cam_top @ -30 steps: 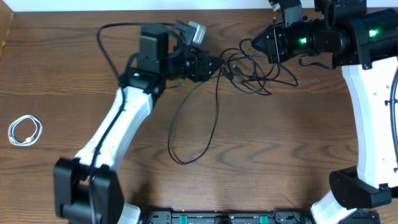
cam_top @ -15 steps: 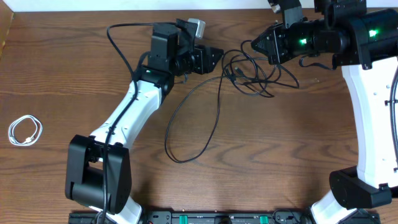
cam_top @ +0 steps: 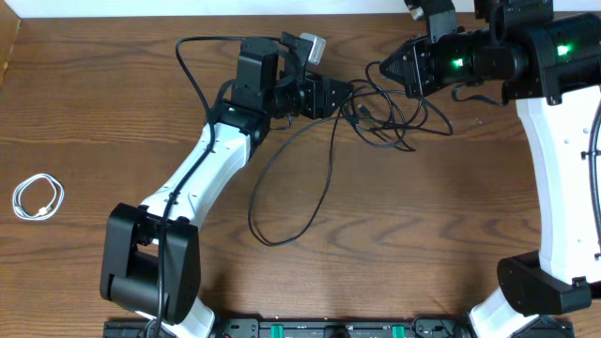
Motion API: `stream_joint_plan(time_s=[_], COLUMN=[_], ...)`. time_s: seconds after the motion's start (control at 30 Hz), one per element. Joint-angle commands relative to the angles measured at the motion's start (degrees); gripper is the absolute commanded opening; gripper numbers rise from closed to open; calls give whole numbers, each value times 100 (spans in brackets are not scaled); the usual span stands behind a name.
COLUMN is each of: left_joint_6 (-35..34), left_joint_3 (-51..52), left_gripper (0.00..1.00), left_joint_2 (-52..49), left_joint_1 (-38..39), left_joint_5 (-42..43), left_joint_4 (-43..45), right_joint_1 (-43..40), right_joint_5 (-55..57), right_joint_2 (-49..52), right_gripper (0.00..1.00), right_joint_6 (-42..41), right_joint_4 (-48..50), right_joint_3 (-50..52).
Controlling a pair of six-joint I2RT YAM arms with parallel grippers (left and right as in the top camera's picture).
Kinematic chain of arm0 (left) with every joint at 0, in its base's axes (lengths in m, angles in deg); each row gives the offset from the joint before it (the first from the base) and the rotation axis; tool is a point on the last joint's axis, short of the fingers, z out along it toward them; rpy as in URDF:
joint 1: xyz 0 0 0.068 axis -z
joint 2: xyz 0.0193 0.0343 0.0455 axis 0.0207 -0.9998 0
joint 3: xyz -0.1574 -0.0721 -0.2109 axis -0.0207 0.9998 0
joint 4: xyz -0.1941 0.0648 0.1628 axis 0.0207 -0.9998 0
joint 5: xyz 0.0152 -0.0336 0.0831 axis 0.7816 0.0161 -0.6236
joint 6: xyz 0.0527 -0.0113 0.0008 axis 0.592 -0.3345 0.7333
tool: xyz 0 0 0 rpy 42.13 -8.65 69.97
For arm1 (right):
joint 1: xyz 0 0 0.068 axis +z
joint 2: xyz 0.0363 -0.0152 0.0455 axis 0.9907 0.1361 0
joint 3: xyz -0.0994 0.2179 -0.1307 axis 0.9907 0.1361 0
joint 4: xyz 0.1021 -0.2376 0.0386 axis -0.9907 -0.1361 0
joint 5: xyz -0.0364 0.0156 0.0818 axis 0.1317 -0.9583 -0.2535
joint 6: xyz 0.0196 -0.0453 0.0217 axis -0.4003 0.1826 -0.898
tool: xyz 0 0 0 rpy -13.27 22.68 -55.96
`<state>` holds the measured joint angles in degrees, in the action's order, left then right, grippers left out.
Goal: Untangle cables
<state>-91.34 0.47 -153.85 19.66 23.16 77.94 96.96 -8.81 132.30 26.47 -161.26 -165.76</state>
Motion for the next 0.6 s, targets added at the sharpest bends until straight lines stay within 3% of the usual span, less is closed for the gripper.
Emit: stream_joint_plan(time_s=[0.0,0.2,0.4,0.57], left_joint_6=[-7,17,42,39], left_joint_3=[-50,-50,-50,-50], left_gripper=[64,61,59,59], left_joint_2=[-35,-59,-232,-315], left_joint_1=[-216,-251,-48,59], left_joint_5=[553,664,-92,-107], left_joint_4=[48,24,-17,-7], right_joint_1=[-13,-13,-13,-13], right_joint_5=[-81,-83,-83,-81], right_joint_2=[-61,-61,-61,-61], right_gripper=[1,1,1,1], right_joint_6=[9,9,15,52], right_joint_4=[7,-33,-133,-170], right_joint_3=[-44,-44,-44,-44])
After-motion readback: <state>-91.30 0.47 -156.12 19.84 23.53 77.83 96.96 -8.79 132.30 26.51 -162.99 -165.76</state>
